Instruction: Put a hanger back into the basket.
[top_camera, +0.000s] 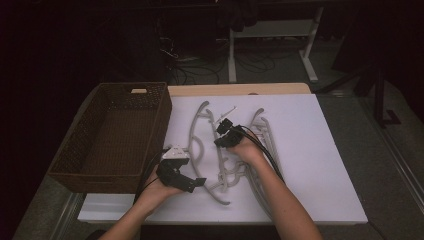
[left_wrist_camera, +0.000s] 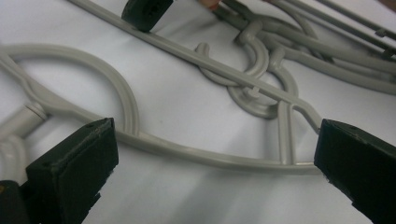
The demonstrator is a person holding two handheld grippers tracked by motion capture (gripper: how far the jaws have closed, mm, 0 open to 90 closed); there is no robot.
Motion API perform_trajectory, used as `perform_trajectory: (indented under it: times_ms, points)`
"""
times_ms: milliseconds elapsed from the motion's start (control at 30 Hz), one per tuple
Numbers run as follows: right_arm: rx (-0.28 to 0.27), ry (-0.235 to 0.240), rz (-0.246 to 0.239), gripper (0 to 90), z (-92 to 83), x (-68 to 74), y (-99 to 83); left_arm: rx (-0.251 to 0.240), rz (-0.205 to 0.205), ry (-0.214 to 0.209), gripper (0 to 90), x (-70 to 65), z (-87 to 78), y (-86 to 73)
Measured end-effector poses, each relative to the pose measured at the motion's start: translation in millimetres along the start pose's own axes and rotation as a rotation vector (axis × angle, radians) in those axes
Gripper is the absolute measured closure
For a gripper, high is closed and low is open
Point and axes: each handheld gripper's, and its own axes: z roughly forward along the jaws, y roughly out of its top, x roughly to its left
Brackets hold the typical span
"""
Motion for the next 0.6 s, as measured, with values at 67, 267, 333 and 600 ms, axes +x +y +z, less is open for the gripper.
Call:
perform_trajectory:
  times_ms: [67,267,333,600]
  points:
    - [0.009,-0.01,-0.015,89.3,1.0,1.8,0.7,0.006,-0.008,0.004,0.0,1.0,1.7,-0.9]
    - [0.014,-0.002,-0.024,89.4,2.7,3.9,2.3,0.044,-0.041,0.025,0.0,7.4,8.6,-3.6]
    - [0.017,-0.009,-0.029,89.4,2.8,4.9,2.6,0.046,-0.044,0.029,0.0,7.4,8.6,-4.4]
    - [0.055,-0.051,-0.071,89.6,3.9,11.3,7.6,0.081,-0.088,0.034,0.0,11.4,12.7,-6.3]
